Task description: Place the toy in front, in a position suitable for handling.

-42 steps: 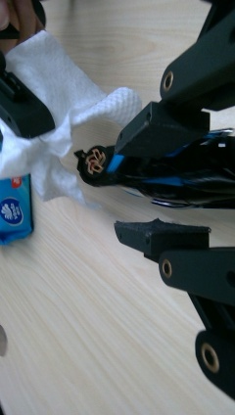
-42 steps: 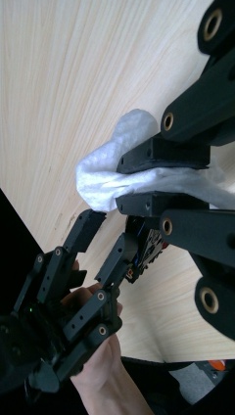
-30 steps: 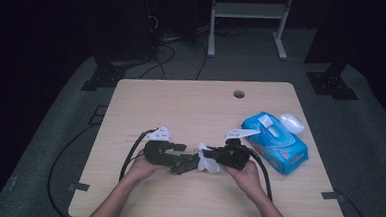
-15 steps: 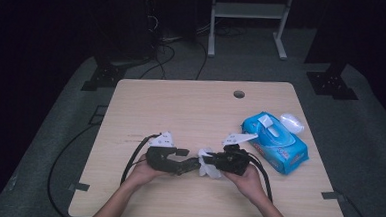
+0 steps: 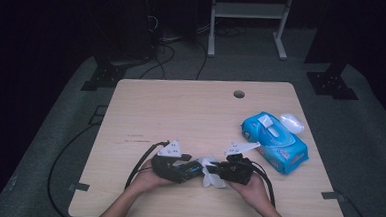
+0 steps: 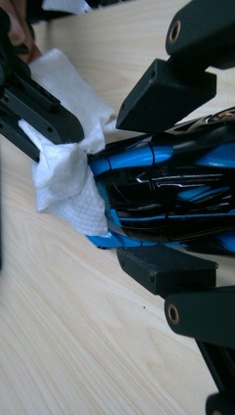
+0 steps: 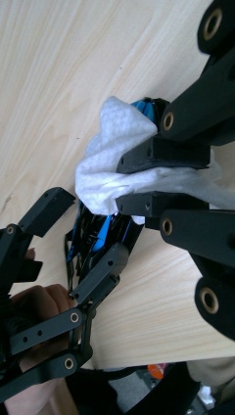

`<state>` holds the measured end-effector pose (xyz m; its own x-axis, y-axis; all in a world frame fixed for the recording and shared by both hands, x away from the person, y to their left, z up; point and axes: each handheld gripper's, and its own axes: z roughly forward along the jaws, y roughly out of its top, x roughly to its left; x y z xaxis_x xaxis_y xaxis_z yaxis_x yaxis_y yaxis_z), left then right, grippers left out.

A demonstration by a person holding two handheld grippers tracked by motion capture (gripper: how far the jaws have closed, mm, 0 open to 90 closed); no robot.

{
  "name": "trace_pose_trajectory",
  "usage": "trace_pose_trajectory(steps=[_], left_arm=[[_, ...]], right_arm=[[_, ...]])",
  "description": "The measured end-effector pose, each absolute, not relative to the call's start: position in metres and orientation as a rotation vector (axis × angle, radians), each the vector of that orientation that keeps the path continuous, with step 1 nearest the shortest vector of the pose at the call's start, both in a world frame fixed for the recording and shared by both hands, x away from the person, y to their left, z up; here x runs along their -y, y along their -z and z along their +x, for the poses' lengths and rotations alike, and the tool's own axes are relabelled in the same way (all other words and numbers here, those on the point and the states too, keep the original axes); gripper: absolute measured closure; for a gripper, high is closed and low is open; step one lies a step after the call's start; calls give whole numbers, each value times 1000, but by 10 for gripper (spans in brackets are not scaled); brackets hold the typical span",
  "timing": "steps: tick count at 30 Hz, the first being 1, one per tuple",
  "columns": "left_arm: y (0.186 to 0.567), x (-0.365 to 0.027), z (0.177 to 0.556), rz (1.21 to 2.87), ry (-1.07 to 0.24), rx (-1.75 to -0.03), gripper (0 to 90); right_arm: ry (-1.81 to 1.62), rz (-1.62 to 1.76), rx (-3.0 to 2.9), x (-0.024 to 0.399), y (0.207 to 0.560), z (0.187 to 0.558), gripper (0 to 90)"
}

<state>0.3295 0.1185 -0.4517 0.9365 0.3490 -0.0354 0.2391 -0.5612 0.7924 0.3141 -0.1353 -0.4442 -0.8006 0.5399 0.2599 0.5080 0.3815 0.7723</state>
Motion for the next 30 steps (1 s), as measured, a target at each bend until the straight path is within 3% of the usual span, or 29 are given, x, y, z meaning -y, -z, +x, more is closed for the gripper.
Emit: trace_pose_trajectory(steps=[7, 13, 30], left_arm=[[460, -107, 324, 2281, -221, -372, 326], [465, -104, 328, 2321, -232, -405, 232], [469, -76, 343, 2461, -164, -437, 135]], right_arm=[[-1411, 1032, -2532, 152, 443, 313, 798], [-1471, 1047, -2489, 173, 430, 306, 797], [-1448, 1084, -2512, 181, 442, 304, 793]])
